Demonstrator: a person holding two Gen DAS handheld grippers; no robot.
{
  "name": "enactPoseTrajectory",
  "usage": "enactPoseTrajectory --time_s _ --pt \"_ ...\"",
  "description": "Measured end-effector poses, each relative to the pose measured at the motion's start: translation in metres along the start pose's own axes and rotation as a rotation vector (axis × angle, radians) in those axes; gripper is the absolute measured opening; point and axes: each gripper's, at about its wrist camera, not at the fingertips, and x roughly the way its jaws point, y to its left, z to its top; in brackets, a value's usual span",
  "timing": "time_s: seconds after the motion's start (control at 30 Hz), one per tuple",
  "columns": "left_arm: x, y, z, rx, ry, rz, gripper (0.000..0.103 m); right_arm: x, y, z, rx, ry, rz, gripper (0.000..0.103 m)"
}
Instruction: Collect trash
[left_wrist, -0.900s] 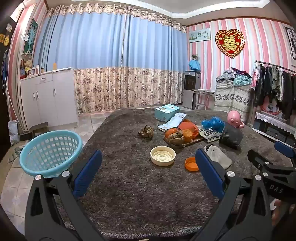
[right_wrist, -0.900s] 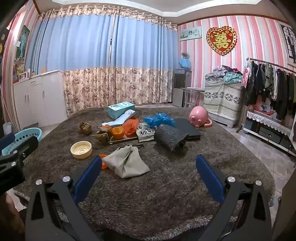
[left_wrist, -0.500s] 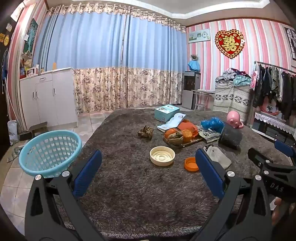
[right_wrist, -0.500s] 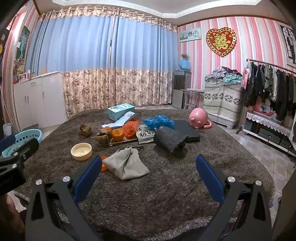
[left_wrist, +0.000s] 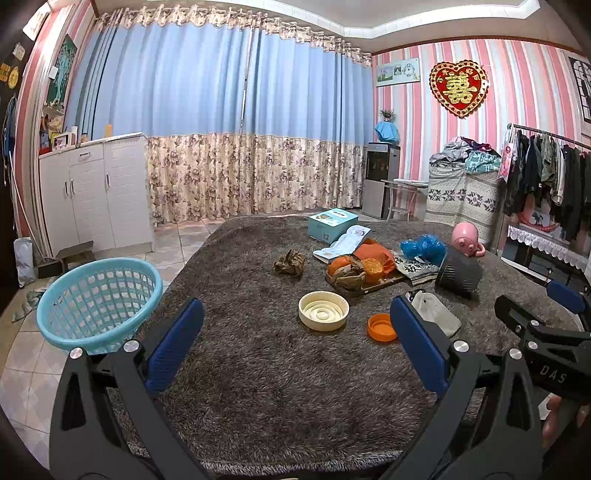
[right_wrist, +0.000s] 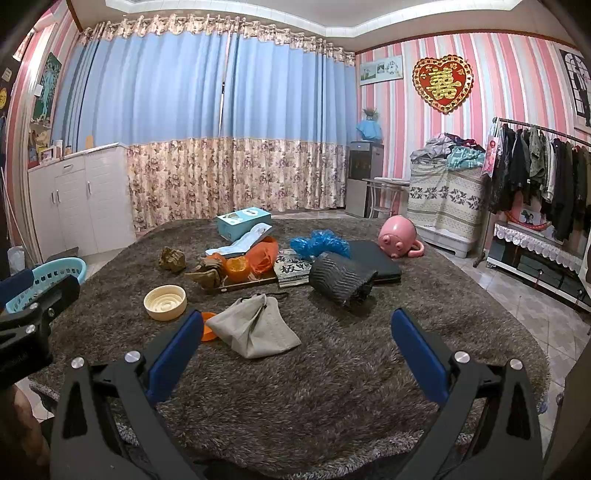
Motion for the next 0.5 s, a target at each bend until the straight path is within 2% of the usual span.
enactPoseTrajectory --time_s 0.5 --pt "0.0 0.0003 0.0 -0.002 0.0 -0.001 0.098 0.0004 0.0004 -0.0007 0.007 0.003 0.002 0.099"
